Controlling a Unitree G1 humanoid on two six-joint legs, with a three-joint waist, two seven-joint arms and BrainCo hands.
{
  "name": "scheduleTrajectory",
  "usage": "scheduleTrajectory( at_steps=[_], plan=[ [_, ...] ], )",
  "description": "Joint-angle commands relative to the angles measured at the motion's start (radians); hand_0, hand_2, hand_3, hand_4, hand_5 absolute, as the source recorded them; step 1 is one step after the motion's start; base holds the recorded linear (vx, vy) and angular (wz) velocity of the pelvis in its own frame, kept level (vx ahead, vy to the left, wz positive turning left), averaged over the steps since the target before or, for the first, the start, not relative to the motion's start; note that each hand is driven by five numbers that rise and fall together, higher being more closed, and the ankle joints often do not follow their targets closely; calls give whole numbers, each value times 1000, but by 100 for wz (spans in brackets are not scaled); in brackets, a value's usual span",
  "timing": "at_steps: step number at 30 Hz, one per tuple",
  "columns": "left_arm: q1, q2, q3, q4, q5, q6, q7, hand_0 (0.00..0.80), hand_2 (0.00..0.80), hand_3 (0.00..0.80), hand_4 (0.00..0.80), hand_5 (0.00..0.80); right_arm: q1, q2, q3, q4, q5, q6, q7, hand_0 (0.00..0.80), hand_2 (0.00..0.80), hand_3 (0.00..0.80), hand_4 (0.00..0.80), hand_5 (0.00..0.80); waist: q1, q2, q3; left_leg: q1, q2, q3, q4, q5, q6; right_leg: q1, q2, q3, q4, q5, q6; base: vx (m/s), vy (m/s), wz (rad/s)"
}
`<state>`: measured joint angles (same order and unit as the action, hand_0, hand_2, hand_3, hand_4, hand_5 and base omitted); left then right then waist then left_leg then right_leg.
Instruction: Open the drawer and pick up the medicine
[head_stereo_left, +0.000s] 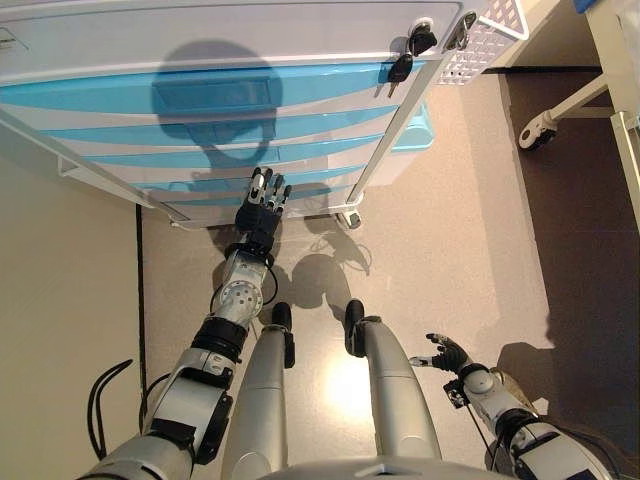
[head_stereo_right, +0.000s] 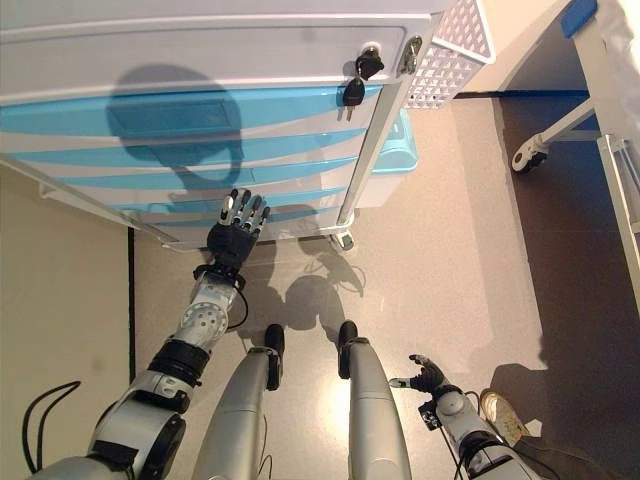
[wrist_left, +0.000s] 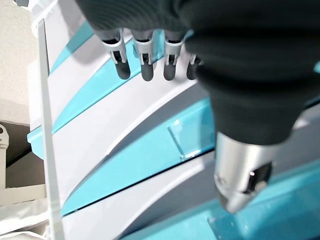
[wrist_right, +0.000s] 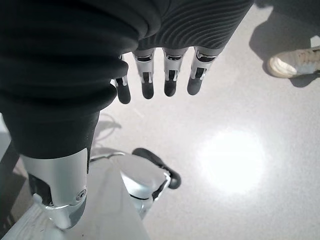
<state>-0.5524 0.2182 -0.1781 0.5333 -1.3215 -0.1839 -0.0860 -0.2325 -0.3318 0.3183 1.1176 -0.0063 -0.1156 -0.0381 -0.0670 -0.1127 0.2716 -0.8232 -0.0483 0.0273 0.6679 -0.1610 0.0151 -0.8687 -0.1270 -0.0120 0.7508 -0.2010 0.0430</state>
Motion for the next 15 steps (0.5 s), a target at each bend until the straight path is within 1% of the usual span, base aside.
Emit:
scheduleTrajectory(
  at_steps=[1,12,13,14,15],
  plan=[
    [-104,9,30,-192,13,-88,-87,0,0,0,0,0,53,-54,32,31,-1,-18,17,0,0,0,0,0,-13,55,-43,35,-38,24,-30,-52,41,6,-5,-2,-81,101,45,5,4,3],
    [-141,52,81,-253,12,-158,-56,0,0,0,0,0,52,-52,48,47,-24,-24,33,0,0,0,0,0,-3,54,-47,38,-41,15,-47,-46,40,8,-5,-8,-91,105,46,-7,1,1],
    [-148,59,91,-268,13,-173,-47,0,0,0,0,0,52,-53,50,51,-31,-23,32,0,0,0,0,0,-1,51,-45,31,-42,22,-61,-12,44,5,-12,-16,-109,137,41,0,0,0],
    [-147,59,91,-267,13,-173,-46,0,0,0,0,0,52,-52,51,52,-31,-22,32,0,0,0,0,0,0,53,-49,44,-42,14,-58,-41,39,14,-8,-12,-97,109,48,-76,8,4],
    [-155,69,96,-280,13,-182,-43,0,0,0,0,0,54,-53,49,53,-32,-22,35,0,0,0,0,0,1,51,-46,42,-42,21,-71,-8,42,15,-14,-18,-113,138,43,110,-3,7]
  ],
)
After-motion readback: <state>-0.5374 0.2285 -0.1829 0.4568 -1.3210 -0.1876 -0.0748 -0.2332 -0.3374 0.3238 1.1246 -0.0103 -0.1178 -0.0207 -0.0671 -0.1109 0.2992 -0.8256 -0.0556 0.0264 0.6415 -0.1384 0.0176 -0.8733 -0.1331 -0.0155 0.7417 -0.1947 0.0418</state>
